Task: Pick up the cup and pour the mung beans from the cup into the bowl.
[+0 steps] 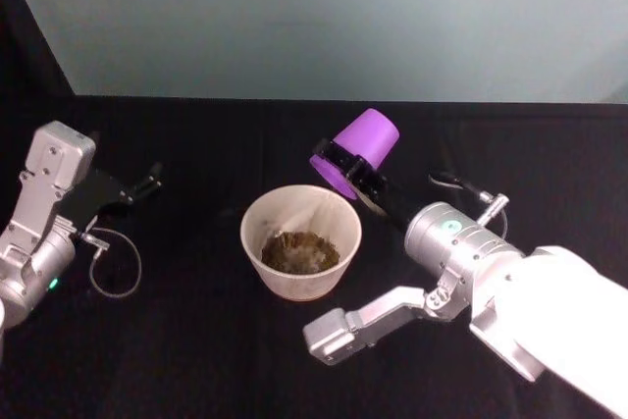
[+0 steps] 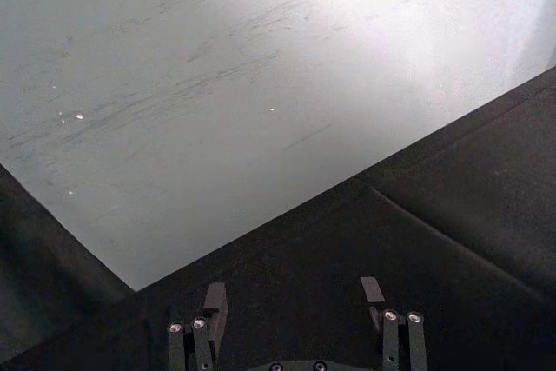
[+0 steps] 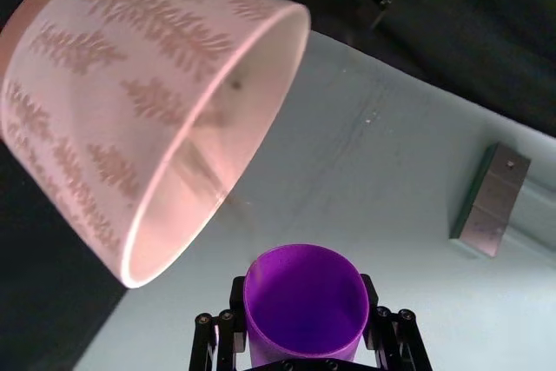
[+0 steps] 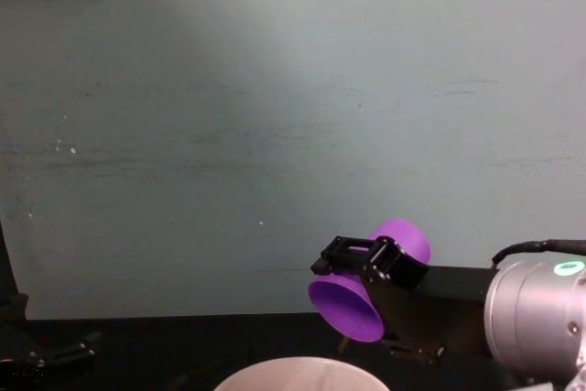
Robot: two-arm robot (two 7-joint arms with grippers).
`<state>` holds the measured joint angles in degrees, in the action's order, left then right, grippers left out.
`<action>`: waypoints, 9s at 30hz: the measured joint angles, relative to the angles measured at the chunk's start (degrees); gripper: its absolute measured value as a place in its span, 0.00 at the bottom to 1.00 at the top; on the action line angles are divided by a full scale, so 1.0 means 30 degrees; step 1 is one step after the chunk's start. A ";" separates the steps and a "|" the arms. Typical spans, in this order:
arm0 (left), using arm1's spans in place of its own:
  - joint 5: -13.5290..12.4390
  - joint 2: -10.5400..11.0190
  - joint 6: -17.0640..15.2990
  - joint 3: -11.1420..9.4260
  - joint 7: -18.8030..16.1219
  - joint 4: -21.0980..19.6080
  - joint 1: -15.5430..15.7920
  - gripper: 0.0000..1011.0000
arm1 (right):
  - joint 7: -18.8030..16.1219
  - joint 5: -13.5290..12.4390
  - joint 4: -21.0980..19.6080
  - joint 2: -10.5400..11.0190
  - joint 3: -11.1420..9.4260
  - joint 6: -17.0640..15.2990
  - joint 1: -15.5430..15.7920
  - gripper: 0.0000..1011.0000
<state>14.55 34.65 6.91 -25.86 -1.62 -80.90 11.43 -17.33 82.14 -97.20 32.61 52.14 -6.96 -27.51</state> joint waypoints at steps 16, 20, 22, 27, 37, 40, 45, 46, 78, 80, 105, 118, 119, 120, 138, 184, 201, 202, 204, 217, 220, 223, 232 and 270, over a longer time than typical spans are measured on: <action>0.0001 0.0000 0.0000 0.0000 0.0000 0.0000 0.0000 0.99 | 0.0019 0.1913 -0.0022 0.0330 0.0767 -0.0338 -0.0323 0.73; 0.0000 -0.0001 0.0000 0.0000 0.0001 0.0000 0.0000 0.99 | 0.0206 0.0462 -0.0448 0.0368 0.0020 -0.0385 0.0038 0.73; 0.0000 0.0000 0.0001 0.0000 -0.0001 0.0000 0.0000 0.99 | 0.0287 -0.1056 -0.0828 0.0377 -0.0734 -0.0347 0.0409 0.73; 0.0000 -0.0001 0.0000 0.0000 0.0000 0.0001 0.0001 0.99 | 0.0441 -0.4383 -0.1582 0.0495 -0.2511 0.0048 0.1380 0.73; 0.0000 0.0000 0.0001 0.0000 0.0000 0.0001 0.0000 0.99 | 0.0565 -1.4495 -0.2638 0.0247 -0.7388 0.2080 0.4343 0.73; 0.0000 0.0000 0.0000 0.0001 0.0000 0.0000 0.0000 0.99 | 0.0441 -1.7677 -0.2559 -0.0152 -0.8814 0.2912 0.5218 0.73; 0.0000 0.0000 0.0000 0.0000 0.0000 0.0001 -0.0001 0.99 | -0.0853 -2.2688 -0.1705 -0.0601 -1.0443 0.4920 0.6077 0.73; 0.0000 0.0000 0.0000 0.0000 0.0000 0.0001 -0.0001 0.99 | -0.1140 -2.3476 -0.1531 -0.0635 -1.0599 0.5279 0.6145 0.73; 0.0000 0.0000 0.0000 0.0000 0.0000 0.0001 0.0000 0.99 | -0.4436 -3.3429 0.3002 -0.1429 -1.1661 0.4010 0.6128 0.73; -0.0001 0.0000 0.0000 0.0000 0.0000 0.0001 0.0000 0.99 | -0.4437 -3.3396 0.2996 -0.1426 -1.1651 0.4026 0.6125 0.73; 0.0000 -0.0001 0.0000 0.0000 0.0000 0.0001 0.0000 0.99 | -0.4638 -3.3587 0.4596 -0.1344 -1.1149 0.5837 0.6293 0.73; 0.0001 -0.0001 0.0000 0.0000 0.0000 0.0000 0.0000 0.99 | -0.4786 -3.3363 0.6475 -0.1957 -1.0874 0.7343 0.6182 0.73; 0.0000 0.0000 0.0000 0.0001 0.0000 0.0000 0.0001 0.99 | -0.4830 -3.3377 0.6586 -0.1999 -1.0868 0.7433 0.6179 0.73; 0.0000 0.0000 0.0001 0.0000 0.0000 0.0001 0.0000 0.99 | -0.4879 -3.3387 0.6693 -0.2031 -1.0860 0.7506 0.6178 0.73; -0.0001 -0.0001 0.0000 0.0000 0.0000 0.0000 0.0000 0.99 | -0.5596 -3.3892 0.7751 -0.2320 -1.0813 0.7960 0.6104 0.73; -0.0001 -0.0001 0.0000 0.0000 0.0000 0.0000 0.0000 0.99 | -0.5483 -3.5268 0.4597 -0.1396 -1.1884 0.6678 0.6935 0.99; 0.0000 0.0000 0.0000 0.0000 0.0000 0.0000 0.0000 0.99 | 0.2299 -3.3745 0.0398 -0.2383 -1.4704 0.2886 0.9786 0.99; 0.0000 0.0000 0.0000 0.0000 0.0000 0.0000 0.0001 0.99 | 0.2672 -3.3403 0.0816 -0.2651 -1.4694 0.2958 0.9656 0.99; 0.0000 0.0000 -0.0001 0.0000 0.0000 0.0001 0.0000 0.99 | 0.2972 -3.2977 0.1318 -0.2906 -1.4572 0.3036 0.9439 0.99; 0.0001 0.0000 0.0000 0.0001 -0.0001 0.0000 0.0000 0.99 | 0.3014 -3.2851 0.1525 -0.2953 -1.4457 0.3113 0.9325 0.99; 0.0000 0.0001 0.0000 0.0001 0.0000 0.0000 0.0001 0.99 | 0.2942 -3.2916 0.1469 -0.2922 -1.4464 0.3117 0.9340 0.99; 0.0001 0.0000 0.0000 0.0001 0.0000 0.0000 0.0000 0.99 | 0.2905 -3.2941 0.1434 -0.2902 -1.4469 0.3117 0.9352 0.99; 0.0000 0.0000 0.0000 0.0001 0.0000 0.0000 0.0000 0.99 | 0.2858 -3.2996 0.1377 -0.2859 -1.4487 0.3117 0.9369 0.99; 0.0001 0.0000 0.0000 0.0000 0.0000 0.0000 0.0001 0.99 | 0.2795 -3.3059 0.1327 -0.2824 -1.4492 0.3115 0.9390 0.99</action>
<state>14.55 34.65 6.91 -25.86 -1.62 -80.90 11.43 -8.94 -17.03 -93.22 24.14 8.66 2.38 0.66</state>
